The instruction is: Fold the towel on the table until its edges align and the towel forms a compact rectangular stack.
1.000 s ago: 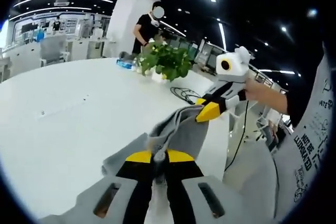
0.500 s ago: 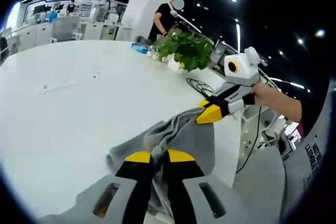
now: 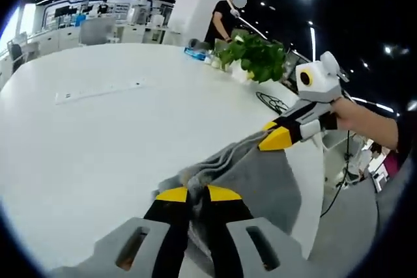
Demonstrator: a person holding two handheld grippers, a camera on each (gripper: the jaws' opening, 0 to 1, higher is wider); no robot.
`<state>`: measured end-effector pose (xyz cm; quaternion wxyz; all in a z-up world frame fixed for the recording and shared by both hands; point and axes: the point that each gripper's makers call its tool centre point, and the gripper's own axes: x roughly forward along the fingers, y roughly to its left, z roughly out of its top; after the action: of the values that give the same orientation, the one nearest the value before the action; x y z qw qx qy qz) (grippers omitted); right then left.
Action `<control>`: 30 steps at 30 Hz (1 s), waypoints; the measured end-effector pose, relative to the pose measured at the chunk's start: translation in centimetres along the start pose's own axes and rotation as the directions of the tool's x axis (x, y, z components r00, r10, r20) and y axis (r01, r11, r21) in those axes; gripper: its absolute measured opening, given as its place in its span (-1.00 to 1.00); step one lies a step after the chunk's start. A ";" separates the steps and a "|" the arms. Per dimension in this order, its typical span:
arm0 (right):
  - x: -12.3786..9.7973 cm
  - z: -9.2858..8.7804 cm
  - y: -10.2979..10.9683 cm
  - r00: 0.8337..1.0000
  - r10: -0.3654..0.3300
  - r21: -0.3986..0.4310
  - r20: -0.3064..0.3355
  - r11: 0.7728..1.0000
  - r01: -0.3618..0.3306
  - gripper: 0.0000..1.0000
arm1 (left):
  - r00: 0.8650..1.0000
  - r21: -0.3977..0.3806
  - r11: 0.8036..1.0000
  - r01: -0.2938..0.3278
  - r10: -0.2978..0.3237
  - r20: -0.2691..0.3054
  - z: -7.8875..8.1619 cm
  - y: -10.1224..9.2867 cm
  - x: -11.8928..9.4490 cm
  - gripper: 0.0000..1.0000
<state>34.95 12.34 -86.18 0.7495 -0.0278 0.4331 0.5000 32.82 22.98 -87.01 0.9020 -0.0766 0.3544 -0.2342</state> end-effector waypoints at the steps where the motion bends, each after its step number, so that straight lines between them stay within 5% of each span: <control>1: 0.2 -0.2 -0.3 1.000 -0.009 0.000 0.001 1.000 0.009 -0.91 | 1.000 0.002 1.000 -0.005 0.005 -0.001 -0.1 0.2 0.2 -0.82; 14: 2.7 -1.7 -3.3 0.995 -0.099 -0.053 -0.031 0.994 0.098 -0.83 | 0.993 0.103 0.993 -0.048 0.059 -0.105 -2.9 1.4 2.9 -0.80; 21: 3.2 -2.3 -4.0 0.994 -0.106 -0.034 0.002 0.994 0.106 -0.83 | 0.993 0.162 0.986 -0.036 0.053 -0.103 -2.9 1.2 3.1 -0.84; 30: 3.5 -2.5 -4.0 0.994 -0.104 0.001 0.028 0.995 0.104 -0.86 | 0.994 0.134 0.991 -0.020 0.035 -0.108 -2.9 1.0 3.2 -0.89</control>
<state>36.93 11.68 -91.64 0.7804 -0.0436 0.4204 0.4608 33.27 22.45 -91.43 0.8874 0.0017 0.3884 -0.2486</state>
